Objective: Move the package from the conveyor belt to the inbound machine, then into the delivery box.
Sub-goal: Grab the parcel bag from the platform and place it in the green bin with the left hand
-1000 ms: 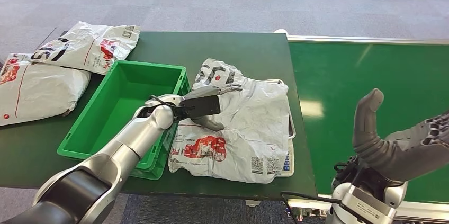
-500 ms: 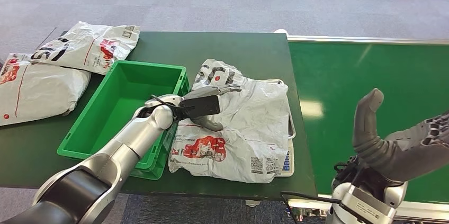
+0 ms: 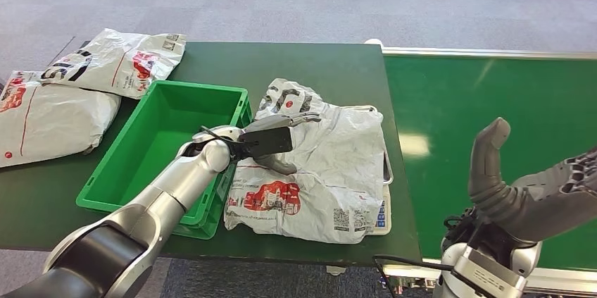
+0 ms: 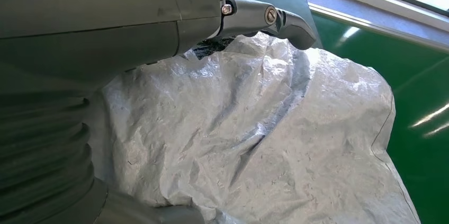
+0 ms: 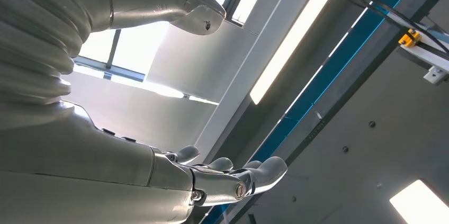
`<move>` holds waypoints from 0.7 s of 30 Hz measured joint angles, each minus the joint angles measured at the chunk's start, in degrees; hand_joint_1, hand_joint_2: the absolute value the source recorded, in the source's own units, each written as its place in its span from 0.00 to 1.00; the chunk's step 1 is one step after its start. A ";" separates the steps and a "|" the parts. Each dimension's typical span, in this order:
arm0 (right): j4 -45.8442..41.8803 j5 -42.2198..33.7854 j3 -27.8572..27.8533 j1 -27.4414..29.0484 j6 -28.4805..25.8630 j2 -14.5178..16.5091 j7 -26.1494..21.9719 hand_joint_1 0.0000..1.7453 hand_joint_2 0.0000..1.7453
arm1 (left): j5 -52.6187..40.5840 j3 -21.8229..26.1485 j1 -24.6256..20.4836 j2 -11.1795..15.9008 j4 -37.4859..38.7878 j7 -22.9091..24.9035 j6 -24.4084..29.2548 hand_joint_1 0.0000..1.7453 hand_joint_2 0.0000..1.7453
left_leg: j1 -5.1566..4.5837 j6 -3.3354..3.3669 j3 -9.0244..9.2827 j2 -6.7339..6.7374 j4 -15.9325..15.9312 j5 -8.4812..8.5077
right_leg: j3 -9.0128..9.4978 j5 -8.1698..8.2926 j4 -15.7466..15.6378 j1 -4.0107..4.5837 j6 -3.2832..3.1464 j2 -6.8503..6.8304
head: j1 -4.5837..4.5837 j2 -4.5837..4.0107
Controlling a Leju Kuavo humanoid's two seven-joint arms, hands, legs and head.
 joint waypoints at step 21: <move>0.02 0.00 0.00 0.00 0.01 0.00 0.00 0.00 1.00 | 0.00 0.00 -0.05 0.04 0.13 0.00 0.00 0.00 1.00 | 0.00 0.00 0.00 0.00 0.00 0.00 | 0.00 0.00 0.00 0.00 0.00 0.00 | 0.00 0.00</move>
